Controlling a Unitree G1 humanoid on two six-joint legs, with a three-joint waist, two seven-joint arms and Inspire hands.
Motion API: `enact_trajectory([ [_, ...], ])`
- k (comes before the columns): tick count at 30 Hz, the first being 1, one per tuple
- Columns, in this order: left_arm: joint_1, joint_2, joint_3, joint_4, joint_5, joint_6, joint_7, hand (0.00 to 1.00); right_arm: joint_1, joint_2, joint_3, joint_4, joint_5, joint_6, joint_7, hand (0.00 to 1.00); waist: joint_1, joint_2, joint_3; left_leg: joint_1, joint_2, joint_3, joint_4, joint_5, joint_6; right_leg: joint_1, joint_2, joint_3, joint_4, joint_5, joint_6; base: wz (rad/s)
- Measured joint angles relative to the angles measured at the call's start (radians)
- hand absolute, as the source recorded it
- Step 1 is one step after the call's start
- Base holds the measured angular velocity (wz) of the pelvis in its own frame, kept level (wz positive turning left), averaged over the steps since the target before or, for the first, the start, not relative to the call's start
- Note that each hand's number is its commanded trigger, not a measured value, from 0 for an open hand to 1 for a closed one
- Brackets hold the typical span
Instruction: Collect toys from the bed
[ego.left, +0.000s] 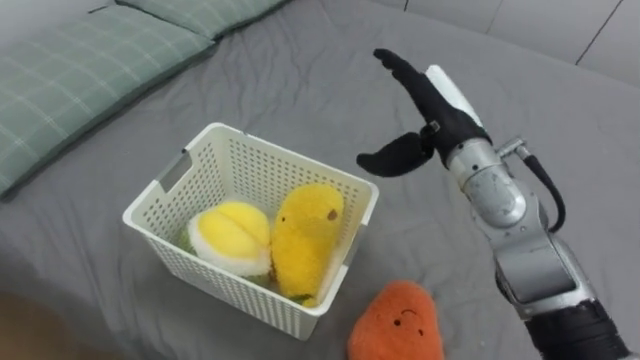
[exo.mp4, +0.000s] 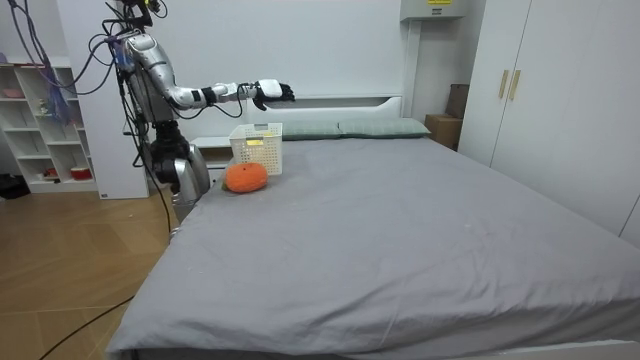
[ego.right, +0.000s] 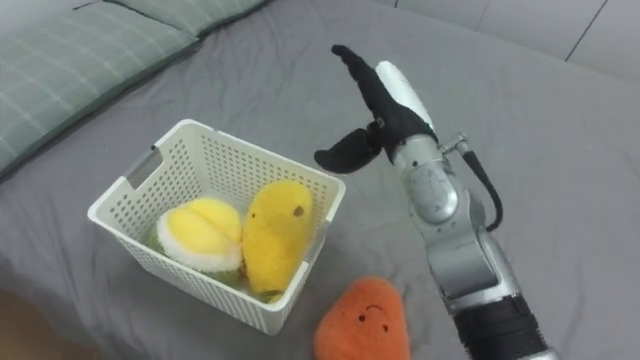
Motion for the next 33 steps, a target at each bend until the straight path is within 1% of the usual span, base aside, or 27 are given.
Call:
enact_trajectory([
  [4, 0.011, -0.001, 0.018, 0.002, 0.004, -0.006, 0.017, 0.0, 0.066, -0.001, -0.032, 0.004, 0.037, 0.0, -0.013, 0.0, -0.027, 0.001, 0.0, 0.0, 0.002, 0.007, -0.003, 0.0, 0.0, -0.003, 0.001, 0.008, -0.001, 0.0, 0.0, -0.06],
  [5, 0.019, -0.001, 0.024, 0.002, 0.009, -0.011, 0.019, 0.0, 0.085, -0.001, -0.042, 0.005, 0.056, 0.0, -0.017, 0.0, -0.043, -0.001, -0.0004, 0.001, 0.002, 0.008, -0.005, 0.0, 0.0, -0.004, 0.001, 0.011, -0.002, 0.0, 0.0, -0.07],
  [7, 0.025, -0.001, 0.027, -0.001, 0.009, -0.011, 0.019, 0.0, 0.112, -0.001, -0.066, 0.005, 0.079, 0.0, -0.018, 0.0, -0.049, -0.002, 0.0, 0.006, 0.002, 0.018, -0.009, -0.001, 0.001, -0.004, 0.0, 0.019, -0.002, 0.0, 0.0, -0.11],
  [9, 0.032, -0.001, 0.028, 0.0, 0.009, -0.011, 0.019, 0.0, 0.135, -0.002, -0.078, 0.007, 0.091, 0.0, -0.025, 0.0, -0.062, -0.002, 0.0005, 0.011, 0.003, 0.029, -0.01, -0.003, 0.004, -0.003, 0.001, 0.028, -0.002, -0.001, 0.001, -0.16],
  [10, 0.033, -0.001, 0.028, 0.0, 0.009, -0.011, 0.018, 0.0, 0.143, 0.0, -0.078, 0.013, 0.091, 0.0, -0.03, 0.0, -0.064, -0.002, 0.0013, 0.015, 0.005, 0.036, -0.011, -0.005, 0.005, -0.003, 0.002, 0.038, -0.002, -0.001, 0.001, -0.16],
  [13, 0.027, -0.001, 0.027, 0.001, 0.009, -0.011, 0.018, 0.0, 0.167, 0.004, -0.076, 0.018, 0.087, 0.0, -0.031, 0.0, -0.069, -0.004, 0.002, 0.016, 0.007, 0.047, -0.01, -0.01, 0.006, -0.004, 0.002, 0.043, -0.001, -0.001, 0.001, -0.1],
  [17, 0.017, -0.001, 0.027, 0.023, 0.009, -0.012, 0.018, 0.0, 0.202, 0.031, -0.067, 0.075, 0.084, -0.003, -0.032, 0.0, -0.072, -0.001, 0.0037, 0.017, 0.012, 0.066, -0.007, -0.017, 0.007, -0.008, 0.004, 0.051, -0.001, 0.0, 0.002, -0.1],
  [21, 0.012, -0.005, 0.027, 0.03, 0.009, -0.012, 0.018, 0.0, 0.227, 0.047, -0.065, 0.094, 0.077, -0.008, -0.033, 0.0, -0.075, 0.012, 0.0098, 0.015, 0.015, 0.076, -0.008, -0.021, 0.007, -0.016, 0.006, 0.061, 0.0, 0.0, 0.002, -0.09],
  [25, 0.013, -0.015, 0.024, 0.03, 0.008, -0.02, 0.017, 0.0, 0.233, 0.047, -0.057, 0.136, 0.075, -0.011, -0.024, 0.0, -0.078, 0.016, 0.0074, 0.015, 0.017, 0.079, -0.008, -0.024, 0.006, -0.017, 0.008, 0.069, 0.0, 0.0, 0.002, -0.03],
  [26, 0.015, -0.02, 0.024, 0.028, 0.008, -0.02, 0.016, 0.0, 0.233, 0.047, -0.051, 0.155, 0.075, -0.019, -0.018, 0.0, -0.081, 0.016, 0.0069, 0.016, 0.017, 0.08, -0.008, -0.024, 0.006, -0.017, 0.008, 0.07, -0.001, 0.0, 0.002, 0.0],
  [28, 0.015, -0.028, 0.024, 0.028, 0.008, -0.022, 0.015, 0.0, 0.234, 0.047, -0.041, 0.187, 0.068, -0.02, -0.007, 0.0, -0.084, 0.016, 0.0051, 0.016, 0.016, 0.081, -0.007, -0.024, 0.006, -0.018, 0.008, 0.071, -0.001, 0.0, 0.002, -0.02],
  [29, 0.016, -0.032, 0.024, 0.028, -0.001, -0.026, 0.015, 0.0, 0.238, 0.047, -0.032, 0.202, 0.053, -0.02, -0.005, 0.0, -0.085, 0.016, 0.0026, 0.015, 0.016, 0.082, -0.005, -0.024, 0.006, -0.02, 0.008, 0.07, -0.001, 0.0, 0.002, -0.04],
  [31, 0.015, -0.034, 0.024, 0.028, -0.002, -0.033, 0.016, 0.0, 0.254, 0.046, -0.027, 0.203, 0.023, -0.02, 0.018, 0.0, -0.086, 0.02, -0.0052, 0.015, 0.016, 0.081, -0.004, -0.024, 0.006, -0.021, 0.008, 0.07, -0.001, 0.0, 0.002, -0.02],
  [33, 0.021, -0.033, 0.024, 0.028, -0.002, -0.034, 0.016, 0.0, 0.262, 0.045, -0.026, 0.203, -0.003, -0.02, 0.028, 0.0, -0.087, 0.022, -0.0069, 0.016, 0.016, 0.078, -0.008, -0.024, 0.006, -0.02, 0.008, 0.069, -0.001, 0.0, 0.002, 0.0],
])
